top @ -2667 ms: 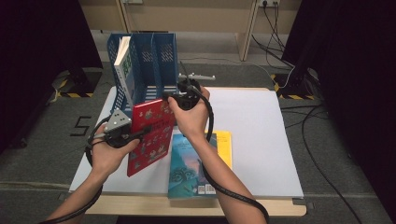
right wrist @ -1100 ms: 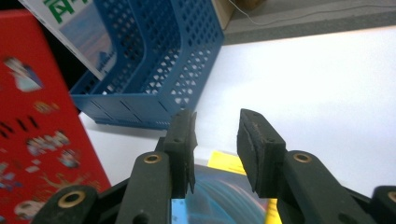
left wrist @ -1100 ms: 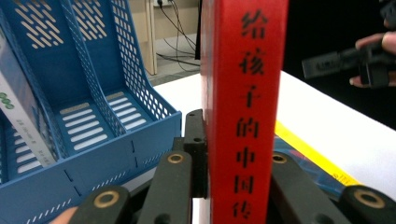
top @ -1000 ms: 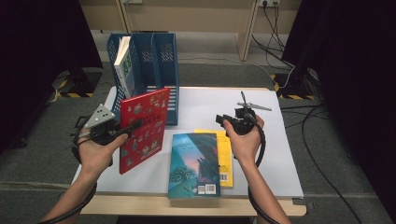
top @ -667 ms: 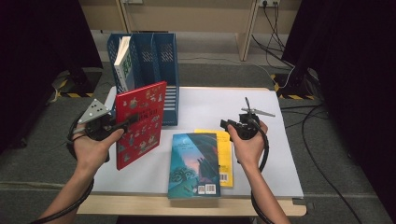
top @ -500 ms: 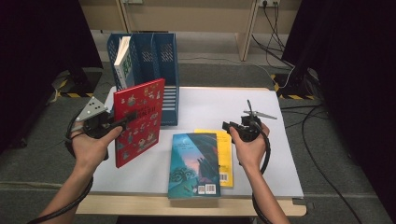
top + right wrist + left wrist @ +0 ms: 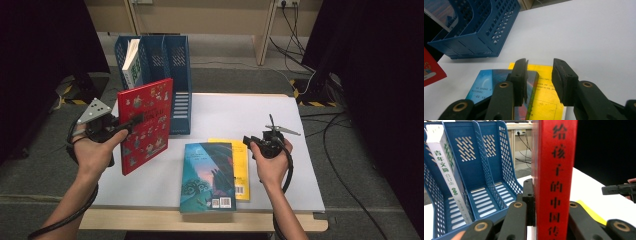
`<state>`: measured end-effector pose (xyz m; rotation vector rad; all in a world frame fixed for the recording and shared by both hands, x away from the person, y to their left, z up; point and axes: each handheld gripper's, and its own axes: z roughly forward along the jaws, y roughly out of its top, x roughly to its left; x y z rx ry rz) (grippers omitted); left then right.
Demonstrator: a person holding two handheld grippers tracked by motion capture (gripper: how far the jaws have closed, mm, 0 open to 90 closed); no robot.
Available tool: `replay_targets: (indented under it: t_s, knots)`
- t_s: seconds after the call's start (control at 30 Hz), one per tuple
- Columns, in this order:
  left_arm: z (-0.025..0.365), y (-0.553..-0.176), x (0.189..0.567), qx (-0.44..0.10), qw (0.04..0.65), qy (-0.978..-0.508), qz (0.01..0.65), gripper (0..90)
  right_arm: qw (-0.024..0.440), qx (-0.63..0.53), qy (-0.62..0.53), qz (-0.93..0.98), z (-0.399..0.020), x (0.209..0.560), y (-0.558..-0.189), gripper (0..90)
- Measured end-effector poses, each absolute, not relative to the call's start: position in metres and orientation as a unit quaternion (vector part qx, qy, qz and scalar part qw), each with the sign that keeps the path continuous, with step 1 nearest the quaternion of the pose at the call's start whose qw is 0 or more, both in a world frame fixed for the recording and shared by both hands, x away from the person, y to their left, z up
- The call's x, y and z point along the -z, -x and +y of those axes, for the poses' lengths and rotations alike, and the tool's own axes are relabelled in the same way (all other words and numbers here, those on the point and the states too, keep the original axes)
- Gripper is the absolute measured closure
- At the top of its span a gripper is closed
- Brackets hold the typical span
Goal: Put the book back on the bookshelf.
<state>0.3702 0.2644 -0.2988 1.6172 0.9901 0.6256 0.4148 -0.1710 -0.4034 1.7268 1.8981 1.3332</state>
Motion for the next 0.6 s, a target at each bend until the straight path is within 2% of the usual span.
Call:
replay_targets:
  t_s: [0.6]
  knots:
    - [0.271, -0.380, 0.287, -0.285, 0.540, -0.670, 0.423, 79.2, 0.136, -0.453, -0.601, 0.644, -0.179, 0.421, -0.406, 62.9]
